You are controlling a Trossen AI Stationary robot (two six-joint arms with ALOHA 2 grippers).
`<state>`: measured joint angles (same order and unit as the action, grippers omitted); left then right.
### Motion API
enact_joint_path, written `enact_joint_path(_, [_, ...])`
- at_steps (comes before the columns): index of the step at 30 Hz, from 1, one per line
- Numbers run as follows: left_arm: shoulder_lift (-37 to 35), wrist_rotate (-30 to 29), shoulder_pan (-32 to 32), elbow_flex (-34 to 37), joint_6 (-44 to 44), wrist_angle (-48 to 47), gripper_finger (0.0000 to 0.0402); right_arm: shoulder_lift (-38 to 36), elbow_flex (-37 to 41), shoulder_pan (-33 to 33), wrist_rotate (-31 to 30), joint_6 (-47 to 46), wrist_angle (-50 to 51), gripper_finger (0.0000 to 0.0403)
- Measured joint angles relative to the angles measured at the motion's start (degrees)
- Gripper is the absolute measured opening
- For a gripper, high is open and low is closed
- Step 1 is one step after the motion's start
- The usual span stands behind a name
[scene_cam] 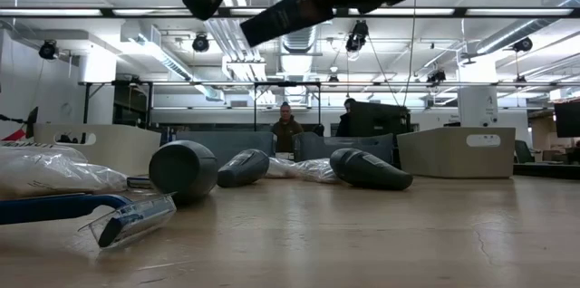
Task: Pick & Place Travel size toiletries
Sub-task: Put the blue shave cream into the gray bin
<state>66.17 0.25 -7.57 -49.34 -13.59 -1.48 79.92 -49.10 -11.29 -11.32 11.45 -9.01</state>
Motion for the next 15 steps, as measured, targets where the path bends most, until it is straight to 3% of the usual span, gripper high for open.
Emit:
enact_joint_path(7, [0.0,-0.61,-0.02,0.0,7.08,0.2,0.0227,-2.09,-11.53,0.29,-0.9,-9.59,26.51,0.0008])
enact_joint_path(15, [0.0,-0.58,-0.04,0.06,7.06,0.12,0.0227,-3.01,-21.33,2.56,-0.87,-11.92,45.39,0.0008])
